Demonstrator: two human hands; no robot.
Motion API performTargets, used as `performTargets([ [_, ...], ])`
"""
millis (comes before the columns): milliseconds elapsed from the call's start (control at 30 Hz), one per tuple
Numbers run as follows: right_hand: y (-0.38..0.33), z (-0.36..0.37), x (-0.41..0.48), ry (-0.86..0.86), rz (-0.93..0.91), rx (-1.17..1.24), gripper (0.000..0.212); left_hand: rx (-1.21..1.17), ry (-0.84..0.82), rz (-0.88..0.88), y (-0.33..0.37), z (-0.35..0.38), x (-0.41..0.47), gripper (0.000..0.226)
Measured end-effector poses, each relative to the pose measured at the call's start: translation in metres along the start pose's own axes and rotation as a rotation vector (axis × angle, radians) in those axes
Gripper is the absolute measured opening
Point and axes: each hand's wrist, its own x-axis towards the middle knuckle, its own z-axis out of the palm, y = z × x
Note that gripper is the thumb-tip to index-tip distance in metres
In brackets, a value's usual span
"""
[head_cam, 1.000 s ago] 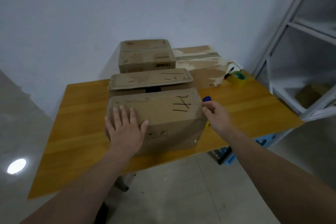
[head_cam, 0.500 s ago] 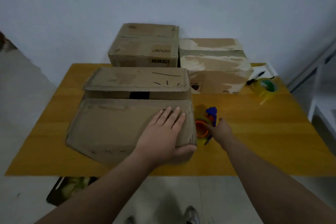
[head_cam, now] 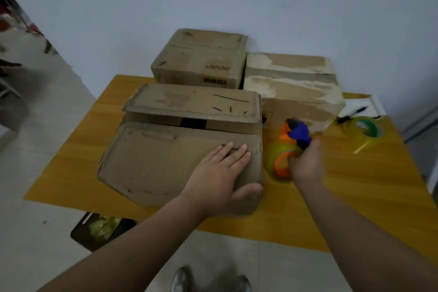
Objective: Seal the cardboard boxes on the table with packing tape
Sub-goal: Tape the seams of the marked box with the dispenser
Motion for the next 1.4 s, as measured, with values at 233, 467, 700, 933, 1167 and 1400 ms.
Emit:
performTargets([
  [233, -0.084, -0.105, -0.014, 0.402, -0.679, 0.044, 0.061, -1.137, 0.048, -0.415, 0.02, -0.083, 0.016, 0.083],
  [467, -0.171, -0.091, -0.066, 0.442, -0.98, -0.168, 0.069, -1.284, 0.081, -0.285, -0.014, -0.165, 0.023, 0.071],
  [700, -0.229, -0.037, -0.092, -0.079, -0.95, 0.172, 0.092, -1.25, -0.015, -0.174, -0.116, -0.189, -0.001, 0.053],
  [933, -0.267, 0.002, -0.105, -0.519, -0.835, 0.117, 0.091, -1.135, -0.03, -0.264, -0.191, -0.191, -0.016, 0.028],
  [1167, -0.282, 0.021, -0.116, -0.442, -0.847, -0.196, 0.096, -0.984, -0.091, -0.38, -0.234, -0.195, -0.018, 0.023],
  [1400, -0.294, 0.005, -0.108, -0.375, -1.032, -0.645, 0.088, -0.784, -0.055, -0.248, -0.272, -0.174, -0.038, 0.036],
])
